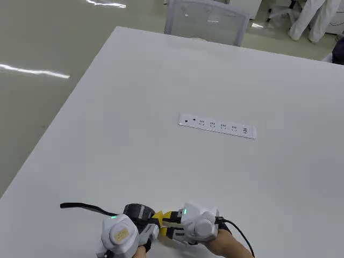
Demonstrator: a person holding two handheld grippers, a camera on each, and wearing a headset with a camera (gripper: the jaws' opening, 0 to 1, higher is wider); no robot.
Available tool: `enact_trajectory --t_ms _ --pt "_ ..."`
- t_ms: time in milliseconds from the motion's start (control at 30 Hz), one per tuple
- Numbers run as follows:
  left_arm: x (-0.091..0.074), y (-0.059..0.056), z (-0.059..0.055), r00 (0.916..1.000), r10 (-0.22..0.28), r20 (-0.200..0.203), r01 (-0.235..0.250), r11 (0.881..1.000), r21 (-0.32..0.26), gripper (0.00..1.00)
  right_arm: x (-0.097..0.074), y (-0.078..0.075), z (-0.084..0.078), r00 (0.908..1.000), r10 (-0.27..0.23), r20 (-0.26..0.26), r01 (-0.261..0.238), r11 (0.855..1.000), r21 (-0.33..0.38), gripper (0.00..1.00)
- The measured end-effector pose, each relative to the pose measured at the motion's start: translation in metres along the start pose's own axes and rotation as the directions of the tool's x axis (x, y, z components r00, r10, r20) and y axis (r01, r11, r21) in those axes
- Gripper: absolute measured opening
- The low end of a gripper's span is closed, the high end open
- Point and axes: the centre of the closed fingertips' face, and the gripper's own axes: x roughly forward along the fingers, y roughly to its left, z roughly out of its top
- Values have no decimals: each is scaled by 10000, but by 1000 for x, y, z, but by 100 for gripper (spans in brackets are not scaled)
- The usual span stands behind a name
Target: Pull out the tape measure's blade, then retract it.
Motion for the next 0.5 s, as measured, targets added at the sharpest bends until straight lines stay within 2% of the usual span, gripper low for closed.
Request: enact_trajectory --t_ms 300,500 --pt "0 -1 0 9996 -41 -278 41 10000 5 65 -1 -2 -3 9998 -125 -124 126 9999 77 21" --pt "-2 -1 -1 9991 -90 -409 98 9997 207 65 -4 -3 -2 9995 -274 -176 276 9996 103 26"
